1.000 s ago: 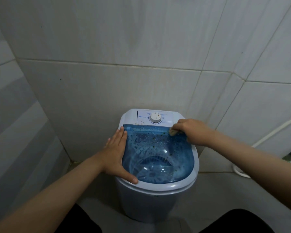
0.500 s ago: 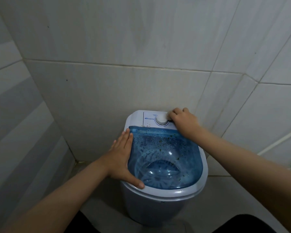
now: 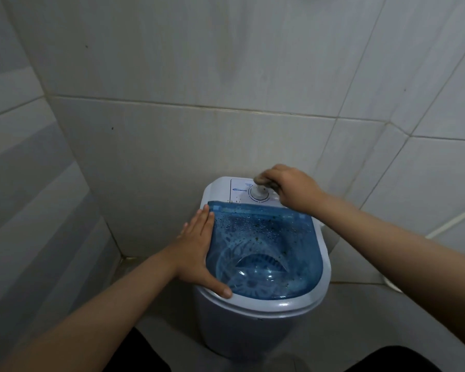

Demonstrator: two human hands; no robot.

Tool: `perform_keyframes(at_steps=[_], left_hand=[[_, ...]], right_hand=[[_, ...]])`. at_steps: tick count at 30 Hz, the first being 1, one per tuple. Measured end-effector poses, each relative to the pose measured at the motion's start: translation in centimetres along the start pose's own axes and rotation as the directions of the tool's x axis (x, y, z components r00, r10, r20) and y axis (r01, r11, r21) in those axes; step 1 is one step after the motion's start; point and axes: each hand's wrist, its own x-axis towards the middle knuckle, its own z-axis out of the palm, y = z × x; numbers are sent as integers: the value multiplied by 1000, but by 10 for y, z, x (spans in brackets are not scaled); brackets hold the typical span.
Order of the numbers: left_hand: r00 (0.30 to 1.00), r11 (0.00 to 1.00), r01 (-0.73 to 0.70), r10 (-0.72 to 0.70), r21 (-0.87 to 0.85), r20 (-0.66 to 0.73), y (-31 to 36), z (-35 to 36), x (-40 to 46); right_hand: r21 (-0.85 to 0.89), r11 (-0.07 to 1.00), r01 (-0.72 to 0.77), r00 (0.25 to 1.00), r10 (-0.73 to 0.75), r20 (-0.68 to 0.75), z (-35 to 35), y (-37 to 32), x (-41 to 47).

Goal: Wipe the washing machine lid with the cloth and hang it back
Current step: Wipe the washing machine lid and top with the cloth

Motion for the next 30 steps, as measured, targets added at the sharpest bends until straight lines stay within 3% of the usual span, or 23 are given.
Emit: perform_keyframes(at_steps=[5, 9, 14, 16, 21, 26, 28, 30], left_hand=[[1000, 1000, 4, -4, -16, -13, 0, 1, -1], [1000, 1000, 6, -7, -11, -11, 0, 0, 0], [1000, 1000, 8, -8, -8, 1, 0, 0, -1], [1000, 1000, 5, -5, -12, -1, 0, 0, -1], [1000, 1000, 5, -5, -17, -18, 1, 1, -1], [1000, 1000, 16, -16, -13, -21, 1, 2, -1], [999, 1000, 1, -2, -23, -37, -1, 2, 0], [998, 1000, -11, 9, -28, -60, -2, 2, 2]], right_hand=[[-214, 977, -20, 994, 42, 98, 23, -23, 24], [-298, 954, -30, 997, 48, 52, 34, -30, 3], [-219, 975, 31, 993, -5, 119, 21, -36, -20], [-113, 993, 38, 985, -18, 172, 8, -40, -12], [-23, 987, 156, 984, -154, 92, 16, -70, 35], [-276, 935, 222, 962, -164, 216, 43, -98, 64], [-369, 892, 260, 959, -193, 210, 48, -102, 59], [-352, 897, 269, 960, -219, 174, 49, -100, 53]])
